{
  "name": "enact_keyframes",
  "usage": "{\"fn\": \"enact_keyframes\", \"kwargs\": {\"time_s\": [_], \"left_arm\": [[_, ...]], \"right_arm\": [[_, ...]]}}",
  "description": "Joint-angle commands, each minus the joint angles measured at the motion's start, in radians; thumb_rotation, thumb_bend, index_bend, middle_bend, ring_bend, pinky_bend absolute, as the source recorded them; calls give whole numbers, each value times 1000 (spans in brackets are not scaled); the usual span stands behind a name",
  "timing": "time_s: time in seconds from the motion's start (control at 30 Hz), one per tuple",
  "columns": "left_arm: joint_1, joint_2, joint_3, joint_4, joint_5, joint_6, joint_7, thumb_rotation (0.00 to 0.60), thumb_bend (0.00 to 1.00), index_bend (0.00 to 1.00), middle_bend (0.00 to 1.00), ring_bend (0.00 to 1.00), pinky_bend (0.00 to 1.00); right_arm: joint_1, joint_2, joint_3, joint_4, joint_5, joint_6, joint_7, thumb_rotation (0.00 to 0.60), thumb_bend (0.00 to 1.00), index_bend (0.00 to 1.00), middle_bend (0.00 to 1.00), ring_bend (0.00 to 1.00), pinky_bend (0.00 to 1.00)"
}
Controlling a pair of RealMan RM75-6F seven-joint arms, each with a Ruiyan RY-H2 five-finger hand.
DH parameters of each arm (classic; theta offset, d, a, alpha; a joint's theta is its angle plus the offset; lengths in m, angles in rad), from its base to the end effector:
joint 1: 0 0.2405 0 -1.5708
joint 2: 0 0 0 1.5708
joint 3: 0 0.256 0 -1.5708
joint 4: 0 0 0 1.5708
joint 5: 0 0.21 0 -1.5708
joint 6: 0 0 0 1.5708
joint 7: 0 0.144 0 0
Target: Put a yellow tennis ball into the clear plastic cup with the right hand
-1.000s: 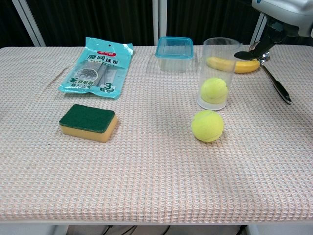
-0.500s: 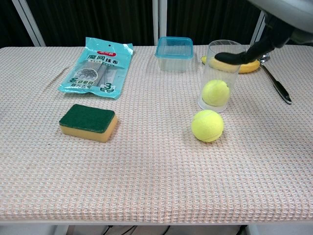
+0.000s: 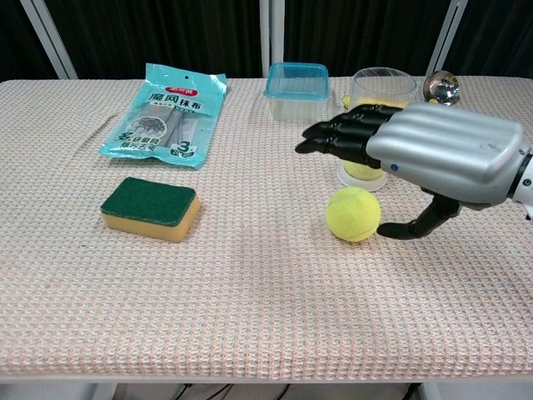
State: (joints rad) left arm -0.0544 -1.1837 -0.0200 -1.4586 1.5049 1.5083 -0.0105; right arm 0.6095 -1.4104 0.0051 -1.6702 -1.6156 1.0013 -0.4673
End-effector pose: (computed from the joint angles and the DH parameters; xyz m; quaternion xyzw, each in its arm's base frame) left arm -0.3406 0.1665 0.1521 -0.6024 -0.3736 -0.3562 0.6088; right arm -0.1469 -0.2521 -0.0054 0.8576 -0.1806 0.3532 0.3273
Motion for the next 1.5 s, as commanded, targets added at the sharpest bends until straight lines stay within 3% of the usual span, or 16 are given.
{"fn": "enact_keyframes", "kwargs": {"time_s": [0.03,0.33,0.5,0.7,0.83,1.0,1.07,1.27,1.5], "left_arm": [[0,-2,-1,4,-1,-1,-4,600,0,0,0,0,0],[-3,-9,-6,20,-17,-16,-12,600,0,0,0,0,0],[-3,-11,-8,24,-20,-17,-14,600,0,0,0,0,0],[-6,-7,-6,25,-18,-24,-21,600,0,0,0,0,0],[-6,-6,-7,24,-19,-25,-21,600,0,0,0,0,0],[-6,-7,-7,24,-20,-25,-19,600,0,0,0,0,0],[-5,-7,-7,25,-20,-25,-19,600,0,0,0,0,0],[-3,-5,-7,23,-18,-19,-18,600,0,0,0,0,0],[-3,-2,-1,20,-14,-25,-16,600,0,0,0,0,0]], "right_arm": [[8,-20,-1,13,43,-43,-47,600,176,0,17,0,87],[11,-81,10,85,115,-68,-113,600,176,0,29,0,141],[14,-107,18,118,152,-75,-122,600,176,0,84,7,230],[24,-136,18,167,148,-71,-119,600,180,22,191,197,387],[24,-163,16,208,105,-30,-84,600,210,219,343,367,541],[15,-198,7,271,20,61,-12,600,232,656,560,588,748],[13,-200,5,283,-8,93,15,600,243,744,601,628,788],[7,-154,20,232,-97,216,86,600,246,774,615,639,800],[-4,-75,108,120,-125,349,87,600,244,773,616,639,800]]}}
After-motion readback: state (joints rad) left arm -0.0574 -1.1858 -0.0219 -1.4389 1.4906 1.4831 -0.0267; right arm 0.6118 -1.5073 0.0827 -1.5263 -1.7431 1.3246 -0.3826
